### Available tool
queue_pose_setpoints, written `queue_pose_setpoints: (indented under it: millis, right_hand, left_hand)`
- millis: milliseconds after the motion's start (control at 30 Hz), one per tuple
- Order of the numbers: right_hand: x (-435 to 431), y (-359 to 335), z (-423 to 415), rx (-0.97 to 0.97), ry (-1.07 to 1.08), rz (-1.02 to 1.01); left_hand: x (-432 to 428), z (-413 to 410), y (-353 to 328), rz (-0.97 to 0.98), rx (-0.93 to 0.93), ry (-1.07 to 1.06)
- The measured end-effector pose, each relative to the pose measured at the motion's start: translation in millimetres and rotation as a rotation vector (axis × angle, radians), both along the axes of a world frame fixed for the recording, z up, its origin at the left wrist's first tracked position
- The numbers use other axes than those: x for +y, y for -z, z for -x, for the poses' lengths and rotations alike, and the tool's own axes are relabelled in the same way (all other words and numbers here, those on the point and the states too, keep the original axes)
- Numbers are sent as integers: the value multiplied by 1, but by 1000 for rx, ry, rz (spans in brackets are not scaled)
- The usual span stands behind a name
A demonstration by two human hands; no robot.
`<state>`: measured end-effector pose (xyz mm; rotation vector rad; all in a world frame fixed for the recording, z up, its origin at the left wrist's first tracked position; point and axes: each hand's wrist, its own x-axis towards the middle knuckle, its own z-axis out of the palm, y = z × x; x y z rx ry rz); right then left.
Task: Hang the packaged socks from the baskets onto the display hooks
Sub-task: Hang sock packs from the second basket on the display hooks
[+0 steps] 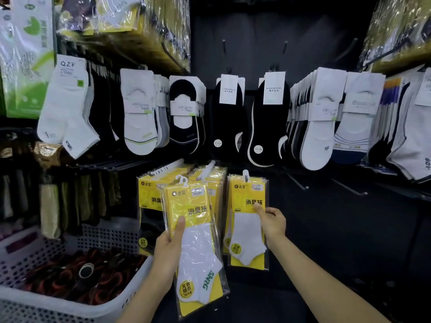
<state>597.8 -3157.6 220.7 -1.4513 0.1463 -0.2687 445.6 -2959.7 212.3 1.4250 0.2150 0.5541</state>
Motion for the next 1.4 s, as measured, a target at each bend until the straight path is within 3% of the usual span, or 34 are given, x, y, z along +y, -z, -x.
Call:
queue_pose_setpoints:
  millis: [233, 500, 700, 800, 967, 1400]
  right_hand:
    - [-5, 4, 30, -60, 62, 78]
    - [11, -15, 97, -170, -417, 122]
    - [6, -19, 113, -195, -478, 17]
    - [-1, -16, 113, -137, -454, -58]
    - [-19, -13, 103, -159, -309, -12]
    - [-13, -41, 60, -212, -244, 116]
  left_hand:
    - [-7, -2, 4, 2, 13, 50]
    - [-41, 1, -2, 119, -4, 112]
    - [-46, 8, -9, 50, 5, 100]
    - [-41, 9, -9, -9, 69, 54]
    - [-20, 9, -13, -94, 115, -115]
    - [3, 0, -18, -112, 119, -188]
